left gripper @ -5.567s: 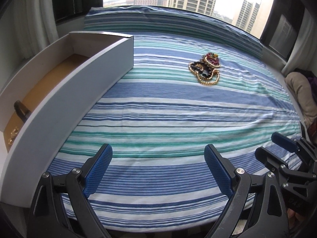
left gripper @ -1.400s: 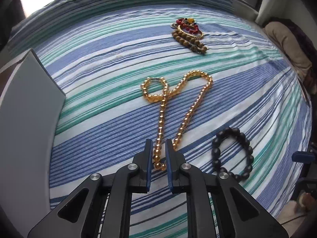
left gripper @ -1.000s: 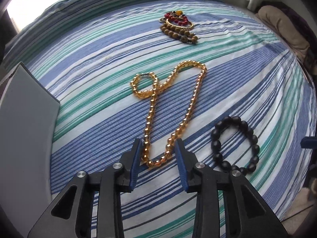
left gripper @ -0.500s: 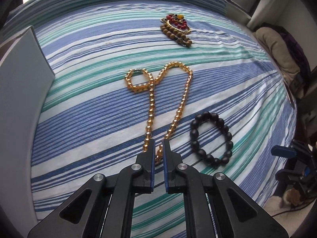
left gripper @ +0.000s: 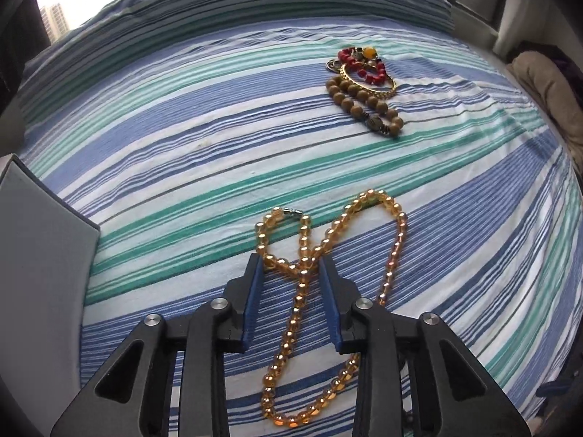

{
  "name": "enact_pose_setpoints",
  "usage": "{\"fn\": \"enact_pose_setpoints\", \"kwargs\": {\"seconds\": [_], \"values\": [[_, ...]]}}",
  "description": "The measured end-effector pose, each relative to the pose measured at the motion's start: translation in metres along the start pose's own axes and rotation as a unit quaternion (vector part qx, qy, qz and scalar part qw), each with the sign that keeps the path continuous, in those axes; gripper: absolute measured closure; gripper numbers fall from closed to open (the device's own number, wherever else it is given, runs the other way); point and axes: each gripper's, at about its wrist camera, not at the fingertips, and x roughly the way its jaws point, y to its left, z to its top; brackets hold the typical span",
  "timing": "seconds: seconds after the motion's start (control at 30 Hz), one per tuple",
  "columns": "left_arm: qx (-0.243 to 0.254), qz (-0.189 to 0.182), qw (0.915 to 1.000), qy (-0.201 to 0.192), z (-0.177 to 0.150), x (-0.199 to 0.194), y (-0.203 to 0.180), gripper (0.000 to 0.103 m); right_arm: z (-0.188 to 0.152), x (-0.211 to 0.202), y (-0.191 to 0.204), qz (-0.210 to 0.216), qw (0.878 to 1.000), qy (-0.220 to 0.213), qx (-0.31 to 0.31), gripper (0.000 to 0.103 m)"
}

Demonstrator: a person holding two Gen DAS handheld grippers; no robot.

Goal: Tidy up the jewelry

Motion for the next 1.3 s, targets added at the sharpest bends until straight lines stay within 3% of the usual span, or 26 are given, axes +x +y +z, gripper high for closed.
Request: {"fn": "enact_pose_setpoints", "kwargs": {"seconds": [0.13,0.23,0.4,0.57,0.73,0.9,0.93,0.97,1.0,1.07,1.3], "values": [[-0.017,-0.028,0.9995,0.001,-0.011,-0.013,0.006,0.097,0.001,-0.002,-0.007,-0.003,1.000,-0.002,0.008,0.055],[-0.068,-0.080,0.9943,-0.018,-0.021,-0.043,0.025,0.099,0.004,-0.005,-0.012,-0.007,1.000,-0.008,0.013,0.055],[-0.129,-0.135,0.9806,-0.060,-0.041,-0.100,0.052,0.099,0.016,-0.003,-0.019,-0.018,1.000,-0.005,0.013,0.055],[-0.154,-0.143,0.9730,-0.096,-0.058,-0.150,0.068,0.099,0.033,0.014,0.006,-0.020,0.998,0.018,-0.052,0.055],[-0.169,-0.129,0.9713,-0.107,-0.062,-0.175,0.082,0.099,0.056,0.056,0.037,0.001,0.991,0.045,-0.123,0.055],[-0.191,-0.117,0.9683,-0.109,-0.075,-0.192,0.095,0.099,0.060,0.120,0.048,-0.028,0.980,0.122,-0.156,0.055],[-0.194,-0.112,0.9682,-0.112,-0.078,-0.196,0.097,0.099,0.061,0.119,0.051,-0.037,0.979,0.109,-0.166,0.067],[-0.197,-0.109,0.9678,-0.113,-0.079,-0.199,0.099,0.099,0.060,0.121,0.053,-0.055,0.976,0.123,-0.173,0.082],[-0.201,-0.110,0.9668,-0.113,-0.082,-0.204,0.102,0.099,0.060,0.120,0.053,-0.070,0.975,0.122,-0.172,0.091],[-0.207,-0.111,0.9651,-0.116,-0.084,-0.214,0.104,0.099,0.064,0.109,0.048,-0.047,0.982,0.123,-0.138,0.091],[-0.210,-0.100,0.9602,-0.155,-0.082,-0.272,0.110,0.099,0.099,0.033,0.054,0.008,0.993,0.056,-0.100,0.091]]}}
